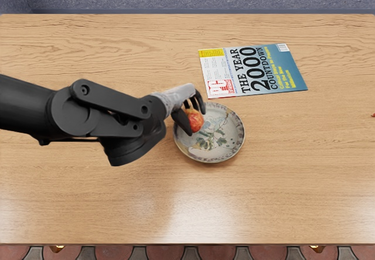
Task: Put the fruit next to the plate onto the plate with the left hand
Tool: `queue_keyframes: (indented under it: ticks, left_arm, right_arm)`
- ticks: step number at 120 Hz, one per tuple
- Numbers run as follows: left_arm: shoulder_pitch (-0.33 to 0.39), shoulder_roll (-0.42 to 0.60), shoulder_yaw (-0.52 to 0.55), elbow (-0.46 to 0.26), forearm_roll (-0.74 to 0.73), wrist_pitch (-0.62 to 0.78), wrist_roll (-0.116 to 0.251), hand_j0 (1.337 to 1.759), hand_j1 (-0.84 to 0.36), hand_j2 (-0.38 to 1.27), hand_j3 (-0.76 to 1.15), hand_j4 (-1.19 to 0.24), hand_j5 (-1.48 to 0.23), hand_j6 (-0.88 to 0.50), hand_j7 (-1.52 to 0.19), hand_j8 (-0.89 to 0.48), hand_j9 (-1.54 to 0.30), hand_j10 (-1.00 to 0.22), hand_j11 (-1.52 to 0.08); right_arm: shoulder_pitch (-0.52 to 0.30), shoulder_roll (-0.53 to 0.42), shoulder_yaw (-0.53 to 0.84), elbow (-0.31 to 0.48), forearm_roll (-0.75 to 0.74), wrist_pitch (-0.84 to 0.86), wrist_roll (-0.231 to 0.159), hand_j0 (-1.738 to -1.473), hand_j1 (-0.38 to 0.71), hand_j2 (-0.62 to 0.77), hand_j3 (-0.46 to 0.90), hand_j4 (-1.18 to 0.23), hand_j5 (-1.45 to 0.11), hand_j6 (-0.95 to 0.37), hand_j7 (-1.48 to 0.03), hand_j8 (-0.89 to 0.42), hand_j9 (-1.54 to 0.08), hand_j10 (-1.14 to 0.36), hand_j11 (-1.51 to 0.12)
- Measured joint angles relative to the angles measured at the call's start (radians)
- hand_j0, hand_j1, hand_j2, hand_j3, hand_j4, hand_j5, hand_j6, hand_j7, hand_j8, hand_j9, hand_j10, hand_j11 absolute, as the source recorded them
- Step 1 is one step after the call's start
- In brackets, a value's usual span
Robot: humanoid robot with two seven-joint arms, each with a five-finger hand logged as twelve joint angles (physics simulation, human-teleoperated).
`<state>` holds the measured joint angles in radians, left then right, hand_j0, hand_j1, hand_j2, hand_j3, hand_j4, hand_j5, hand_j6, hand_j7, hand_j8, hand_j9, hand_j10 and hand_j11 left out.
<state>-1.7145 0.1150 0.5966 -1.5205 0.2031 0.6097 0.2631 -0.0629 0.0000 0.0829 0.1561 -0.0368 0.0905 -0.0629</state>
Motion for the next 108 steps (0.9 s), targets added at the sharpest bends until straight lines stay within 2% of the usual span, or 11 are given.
queue_keyframes:
  ticks: [20, 39, 52, 75, 108]
  left_arm:
    - [0.018, 0.000, 0.000, 0.010, 0.000, 0.000, -0.006, 1.656, -0.27, 0.29, 0.00, -0.61, -0.84, -0.43, -0.82, -0.41, -0.82, -0.60, -0.82]
    - [0.018, 0.000, 0.000, 0.016, 0.001, 0.001, -0.017, 1.657, 0.00, 0.15, 0.00, -0.34, -0.46, -0.25, -0.45, -0.24, -0.45, -0.33, -0.45]
    - [0.006, 0.028, -0.013, 0.017, 0.001, -0.026, -0.019, 1.658, 0.13, 0.09, 0.00, -0.21, -0.28, -0.16, -0.28, -0.15, -0.27, -0.20, -0.27]
    - [0.006, 0.310, -0.055, 0.009, 0.003, -0.240, -0.018, 1.658, 0.25, 0.04, 0.00, -0.09, -0.12, -0.07, -0.12, -0.07, -0.12, -0.09, -0.12]
    - [0.014, 0.699, -0.125, -0.033, 0.007, -0.589, -0.017, 1.658, 0.31, 0.01, 0.00, -0.04, -0.05, -0.03, -0.05, -0.03, -0.05, -0.04, -0.05]
  right_arm:
    - [0.000, 0.000, 0.000, 0.000, 0.000, 0.000, 0.000, -1.658, -0.35, 0.00, 0.00, 0.00, 0.00, 0.00, 0.00, 0.00, 0.00, 0.00, 0.00]
    - [0.000, 0.000, 0.000, 0.000, 0.000, 0.000, 0.000, -1.658, -0.35, 0.00, 0.00, 0.00, 0.00, 0.00, 0.00, 0.00, 0.00, 0.00, 0.00]
    - [0.000, 0.000, 0.000, 0.000, 0.000, 0.000, 0.000, -1.658, -0.35, 0.00, 0.00, 0.00, 0.00, 0.00, 0.00, 0.00, 0.00, 0.00, 0.00]
    - [0.000, 0.000, 0.000, 0.000, 0.000, 0.000, 0.000, -1.658, -0.35, 0.00, 0.00, 0.00, 0.00, 0.00, 0.00, 0.00, 0.00, 0.00, 0.00]
    - [0.000, 0.000, 0.000, 0.000, 0.000, 0.000, 0.000, -1.658, -0.35, 0.00, 0.00, 0.00, 0.00, 0.00, 0.00, 0.00, 0.00, 0.00, 0.00]
